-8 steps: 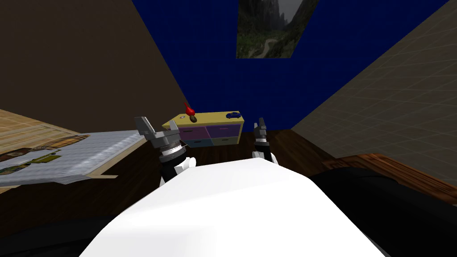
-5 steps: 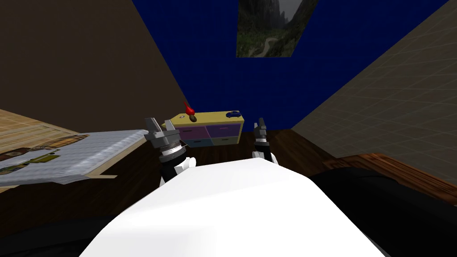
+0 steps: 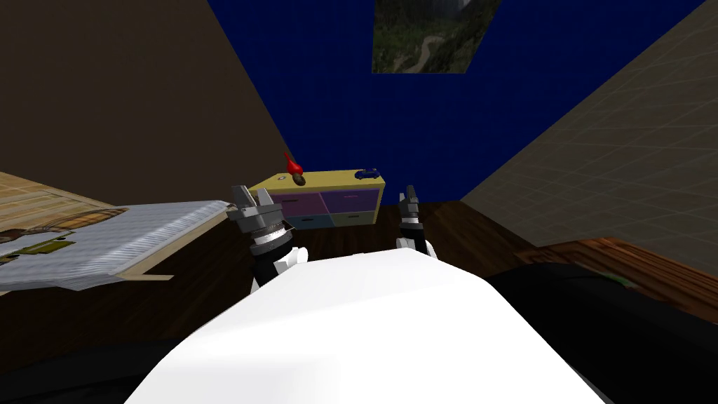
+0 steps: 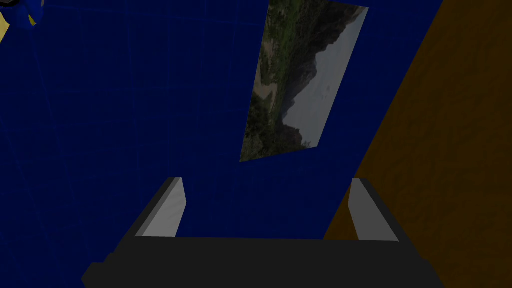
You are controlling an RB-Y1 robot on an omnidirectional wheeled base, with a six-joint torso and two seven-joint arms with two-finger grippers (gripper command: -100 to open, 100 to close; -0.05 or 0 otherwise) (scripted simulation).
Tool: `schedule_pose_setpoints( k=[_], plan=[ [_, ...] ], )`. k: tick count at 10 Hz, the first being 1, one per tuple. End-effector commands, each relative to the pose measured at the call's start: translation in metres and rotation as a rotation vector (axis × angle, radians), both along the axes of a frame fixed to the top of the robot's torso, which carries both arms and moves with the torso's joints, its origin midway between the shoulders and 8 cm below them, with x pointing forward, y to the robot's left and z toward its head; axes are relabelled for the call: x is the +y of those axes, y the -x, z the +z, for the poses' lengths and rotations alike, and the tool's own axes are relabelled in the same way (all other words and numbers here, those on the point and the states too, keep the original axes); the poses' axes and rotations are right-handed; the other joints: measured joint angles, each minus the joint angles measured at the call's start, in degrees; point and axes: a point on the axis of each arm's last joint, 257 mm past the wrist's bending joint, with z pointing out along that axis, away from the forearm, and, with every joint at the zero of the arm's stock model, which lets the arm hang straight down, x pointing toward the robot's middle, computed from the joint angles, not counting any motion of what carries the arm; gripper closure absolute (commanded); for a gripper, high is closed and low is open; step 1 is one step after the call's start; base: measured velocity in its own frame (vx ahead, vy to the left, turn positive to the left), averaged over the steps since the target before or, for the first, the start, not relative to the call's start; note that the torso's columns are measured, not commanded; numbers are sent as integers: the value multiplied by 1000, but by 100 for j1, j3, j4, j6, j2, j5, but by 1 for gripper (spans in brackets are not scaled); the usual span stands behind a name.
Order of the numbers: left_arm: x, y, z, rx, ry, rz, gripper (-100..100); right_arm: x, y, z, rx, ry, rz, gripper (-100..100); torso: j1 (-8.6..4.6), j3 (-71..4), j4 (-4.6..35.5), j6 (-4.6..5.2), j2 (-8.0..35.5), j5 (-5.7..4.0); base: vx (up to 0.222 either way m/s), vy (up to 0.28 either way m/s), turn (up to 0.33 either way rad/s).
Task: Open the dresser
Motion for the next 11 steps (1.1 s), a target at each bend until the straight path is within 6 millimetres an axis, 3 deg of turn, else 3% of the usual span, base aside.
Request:
schedule_pose_setpoints(
  k=[1,2,4,11],
  plan=[
    [0,0,0,0,0,0,0,0,0,0,0,0,0,0,0,-846,423,0,423,0,0,0,0],
    [-6,-4,-3,12,-28,-20,-100,0,0,0,0,0,0,0,0,-1692,846,0,846,0,16,-4,13],
    [-14,-12,-10,34,-64,-52,-100,0,0,0,1,0,0,0,-1,-2202,1089,0,1086,0,28,-13,24],
    [-36,-55,-61,148,-94,-148,-100,0,0,0,1,0,0,0,0,-2230,1114,0,1112,0,72,-27,42]
  ],
)
